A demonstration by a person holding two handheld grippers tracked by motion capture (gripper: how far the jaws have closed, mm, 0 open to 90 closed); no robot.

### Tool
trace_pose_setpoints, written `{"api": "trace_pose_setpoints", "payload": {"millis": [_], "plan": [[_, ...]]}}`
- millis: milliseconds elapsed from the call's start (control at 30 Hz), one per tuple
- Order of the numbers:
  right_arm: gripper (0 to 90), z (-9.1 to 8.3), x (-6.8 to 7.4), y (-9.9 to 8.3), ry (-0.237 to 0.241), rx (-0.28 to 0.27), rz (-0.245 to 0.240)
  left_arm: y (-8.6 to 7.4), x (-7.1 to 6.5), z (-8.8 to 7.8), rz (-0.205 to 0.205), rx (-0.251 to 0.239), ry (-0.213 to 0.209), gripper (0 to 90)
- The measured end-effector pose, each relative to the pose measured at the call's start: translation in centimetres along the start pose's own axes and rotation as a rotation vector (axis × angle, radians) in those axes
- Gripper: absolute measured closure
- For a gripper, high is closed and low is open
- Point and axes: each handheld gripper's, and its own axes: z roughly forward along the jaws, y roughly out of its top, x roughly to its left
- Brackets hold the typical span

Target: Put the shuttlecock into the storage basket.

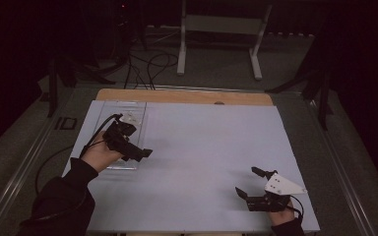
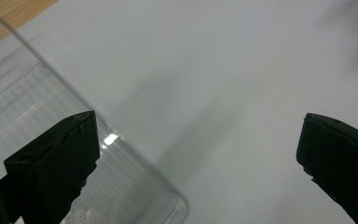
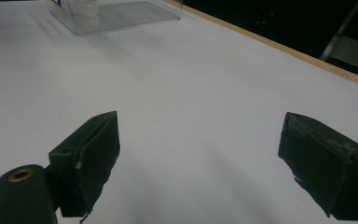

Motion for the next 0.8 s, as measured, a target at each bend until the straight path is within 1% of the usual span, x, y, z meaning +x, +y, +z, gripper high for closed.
{"api": "trace_pose_setpoints", "payload": {"millis": [67, 167, 200, 233, 267, 300, 333, 367, 467, 500, 567, 633, 700, 733, 800], "plan": [[12.5, 0.0, 0.0, 0.0, 0.000, -0.001, 0.000, 0.1, -0.2, 0.2, 0.009, 0.001, -0.014, 0.1], [12.5, 0.0, 0.0, 0.0, 0.000, -0.001, 0.000, 0.2, -0.4, 0.3, 0.012, 0.000, -0.017, 0.1], [12.6, 0.0, 0.0, 0.0, 0.000, -0.001, -0.001, 0.4, -0.9, 0.6, 0.015, -0.006, -0.039, 0.1], [12.6, 0.0, 0.0, 0.0, 0.000, -0.001, 0.000, 0.4, -1.0, 0.7, 0.022, -0.005, -0.050, 0.1], [12.6, 0.0, 0.0, 0.0, 0.000, -0.001, 0.000, 0.4, -1.0, 0.7, 0.022, -0.005, -0.050, 0.1], [12.6, 0.0, 0.0, 0.0, 0.000, -0.001, 0.000, 0.5, -1.4, 0.9, 0.035, -0.006, -0.056, 0.1], [12.6, 0.0, 0.0, 0.0, 0.000, -0.001, 0.000, 0.5, -1.4, 0.9, 0.035, -0.006, -0.056, 0.1], [12.6, 0.0, 0.0, 0.0, 0.000, -0.002, 0.000, 0.7, -1.8, 1.2, 0.045, -0.009, -0.073, 0.1], [12.6, 0.0, -0.1, 0.0, -0.001, -0.002, -0.001, 0.8, -2.1, 1.3, 0.057, -0.008, -0.080, 0.1], [12.6, 0.0, -0.1, 0.0, -0.001, -0.001, 0.001, 0.9, -2.5, 1.4, 0.069, -0.018, -0.094, 0.1], [12.6, 0.0, -0.1, 0.0, -0.001, -0.002, -0.001, 0.9, -2.7, 1.4, 0.071, -0.021, -0.099, 0.1], [12.5, 0.0, -0.1, 0.0, 0.000, -0.002, 0.000, 1.0, -3.0, 1.5, 0.092, -0.038, -0.101, 0.1], [12.5, 0.0, -0.1, 0.0, 0.000, 0.000, -0.003, 1.0, -3.3, 1.8, 0.103, -0.027, -0.105, 0.1], [12.5, 0.0, -0.1, 0.0, 0.000, 0.000, -0.003, 0.9, -3.5, 1.9, 0.114, -0.028, -0.107, 0.1], [12.6, 0.0, -0.1, 0.0, 0.002, -0.001, 0.001, 0.8, -3.8, 2.0, 0.122, -0.034, -0.107, 0.1]]}}
